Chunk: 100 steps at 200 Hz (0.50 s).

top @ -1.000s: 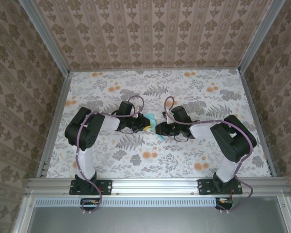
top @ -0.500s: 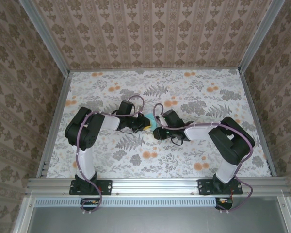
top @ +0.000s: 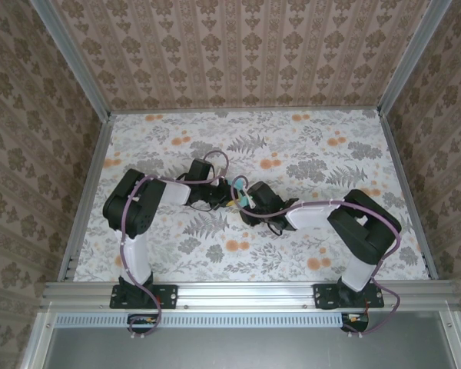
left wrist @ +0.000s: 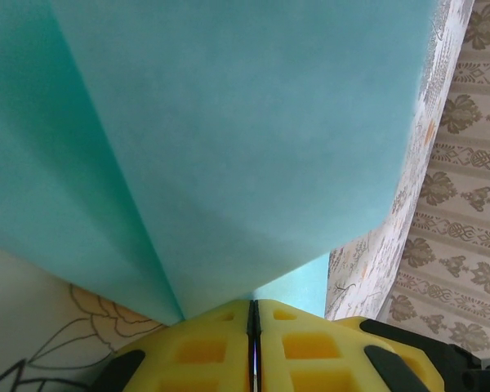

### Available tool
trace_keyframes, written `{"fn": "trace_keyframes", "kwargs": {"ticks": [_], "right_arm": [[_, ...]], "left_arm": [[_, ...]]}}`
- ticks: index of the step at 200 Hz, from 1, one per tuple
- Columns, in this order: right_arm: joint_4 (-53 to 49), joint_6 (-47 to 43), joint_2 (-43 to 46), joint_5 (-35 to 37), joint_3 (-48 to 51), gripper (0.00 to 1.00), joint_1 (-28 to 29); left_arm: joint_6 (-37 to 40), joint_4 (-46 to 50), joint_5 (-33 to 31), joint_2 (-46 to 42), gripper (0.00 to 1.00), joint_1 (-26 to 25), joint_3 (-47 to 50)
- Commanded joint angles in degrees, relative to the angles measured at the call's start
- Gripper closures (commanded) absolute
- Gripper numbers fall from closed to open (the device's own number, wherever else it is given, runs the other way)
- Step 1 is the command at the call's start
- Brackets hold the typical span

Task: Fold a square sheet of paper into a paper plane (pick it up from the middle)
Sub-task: Fold the wing for the fifth time at the center of the table.

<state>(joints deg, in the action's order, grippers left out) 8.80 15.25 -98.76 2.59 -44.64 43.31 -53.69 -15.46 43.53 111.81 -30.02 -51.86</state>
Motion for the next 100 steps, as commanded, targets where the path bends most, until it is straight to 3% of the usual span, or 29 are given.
{"fn": "trace_keyframes", "kwargs": {"ticks": [1, 32, 100], "right_arm": [[1.65, -1.88, 2.48, 7.91, 1.69, 0.7, 1.14], [3.1, -2.7, 4.45, 10.34, 3.37, 0.7, 1.44], [1.64, -3.13, 0.09, 4.15, 0.55, 0.74, 1.43]], "left_arm": [[1.68, 3.41, -1.88, 2.26, 0.9, 0.05, -0.51], [1.75, 3.95, -2.04, 2.44, 0.9, 0.23, -0.62], [1.75, 4.34, -1.85, 2.52, 0.9, 0.23, -0.83]]}}
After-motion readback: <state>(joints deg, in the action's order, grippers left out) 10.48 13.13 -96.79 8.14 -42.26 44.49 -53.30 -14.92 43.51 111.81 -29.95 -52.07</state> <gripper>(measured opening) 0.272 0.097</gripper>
